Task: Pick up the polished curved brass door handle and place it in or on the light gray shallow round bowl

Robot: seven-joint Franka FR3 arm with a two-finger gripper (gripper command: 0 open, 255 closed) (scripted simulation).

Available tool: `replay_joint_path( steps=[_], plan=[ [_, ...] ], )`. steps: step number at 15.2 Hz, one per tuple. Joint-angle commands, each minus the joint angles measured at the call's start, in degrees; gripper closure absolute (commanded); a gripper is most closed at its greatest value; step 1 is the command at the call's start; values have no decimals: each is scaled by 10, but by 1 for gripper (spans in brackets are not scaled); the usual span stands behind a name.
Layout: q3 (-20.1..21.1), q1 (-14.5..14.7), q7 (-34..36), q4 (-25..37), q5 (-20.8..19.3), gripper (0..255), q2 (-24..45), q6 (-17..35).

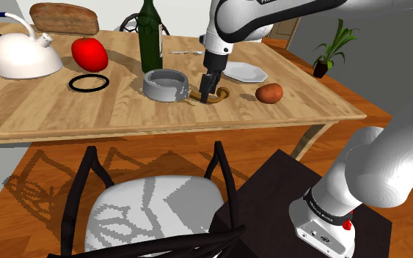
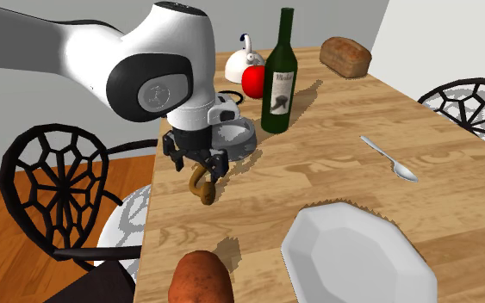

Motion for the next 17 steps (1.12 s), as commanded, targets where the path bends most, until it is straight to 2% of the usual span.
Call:
replay_joint_path(
  steps=[1,2,11,17],
  plan=[
    [0,0,0,0,0,0,0,0],
    [0,0,0,0,0,255,0,0],
    [0,0,0,0,0,255,0,0],
    [0,0,5,35,-2,255,-11,-46]
  ],
)
